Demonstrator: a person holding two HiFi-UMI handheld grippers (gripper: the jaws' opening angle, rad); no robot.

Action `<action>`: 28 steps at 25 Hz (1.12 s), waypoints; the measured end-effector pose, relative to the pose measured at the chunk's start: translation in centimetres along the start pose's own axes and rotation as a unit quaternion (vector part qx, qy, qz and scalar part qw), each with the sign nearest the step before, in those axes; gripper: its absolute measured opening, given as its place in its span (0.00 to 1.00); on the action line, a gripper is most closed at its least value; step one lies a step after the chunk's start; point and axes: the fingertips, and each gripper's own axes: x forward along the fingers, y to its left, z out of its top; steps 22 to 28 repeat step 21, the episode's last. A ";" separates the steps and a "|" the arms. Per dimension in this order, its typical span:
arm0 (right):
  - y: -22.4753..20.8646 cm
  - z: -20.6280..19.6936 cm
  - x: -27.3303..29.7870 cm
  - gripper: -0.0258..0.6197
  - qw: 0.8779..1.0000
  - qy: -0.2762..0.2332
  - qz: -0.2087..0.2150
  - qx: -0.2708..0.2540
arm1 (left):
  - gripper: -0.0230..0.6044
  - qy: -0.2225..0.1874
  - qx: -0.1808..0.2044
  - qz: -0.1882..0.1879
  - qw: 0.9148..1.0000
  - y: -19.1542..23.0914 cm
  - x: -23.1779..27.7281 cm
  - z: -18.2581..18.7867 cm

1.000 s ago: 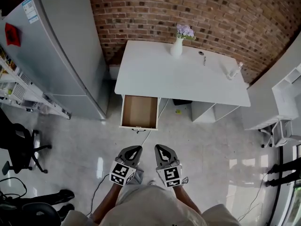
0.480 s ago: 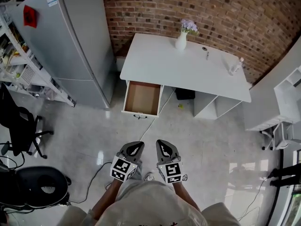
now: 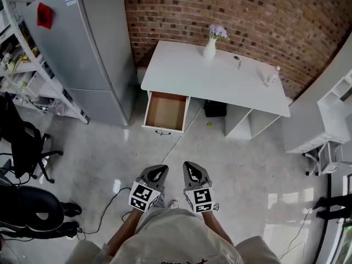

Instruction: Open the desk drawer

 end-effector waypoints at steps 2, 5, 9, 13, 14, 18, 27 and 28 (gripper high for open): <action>-0.2 0.1 -0.4 0.07 1.000 -0.004 -0.003 0.002 | 0.06 -0.003 0.003 -0.001 1.000 -0.5 -0.1 0.1; -0.3 0.5 -0.7 0.07 1.000 -0.010 -0.003 0.004 | 0.06 -0.005 0.006 -0.003 1.000 -0.9 -0.1 0.4; -0.4 0.5 -0.9 0.07 1.000 -0.012 0.002 0.004 | 0.06 -0.007 0.007 0.000 1.000 -1.5 -0.1 0.5; -0.3 0.6 -0.8 0.07 1.000 -0.014 0.005 0.003 | 0.06 -0.009 0.009 0.002 1.000 -1.5 -0.1 0.6; -0.2 0.6 -0.8 0.07 1.000 -0.014 0.005 0.002 | 0.06 -0.011 0.009 0.003 1.000 -1.4 -0.2 0.6; -0.1 0.7 -0.6 0.07 1.000 -0.014 0.007 0.000 | 0.06 -0.013 0.011 0.004 1.000 -1.4 -0.3 0.7; -0.1 0.8 -0.6 0.07 1.000 -0.015 0.007 0.000 | 0.06 -0.012 0.011 0.002 1.000 -1.6 -0.2 0.8; -0.1 0.8 -0.6 0.07 1.000 -0.015 0.007 0.000 | 0.06 -0.012 0.011 0.002 1.000 -1.6 -0.2 0.8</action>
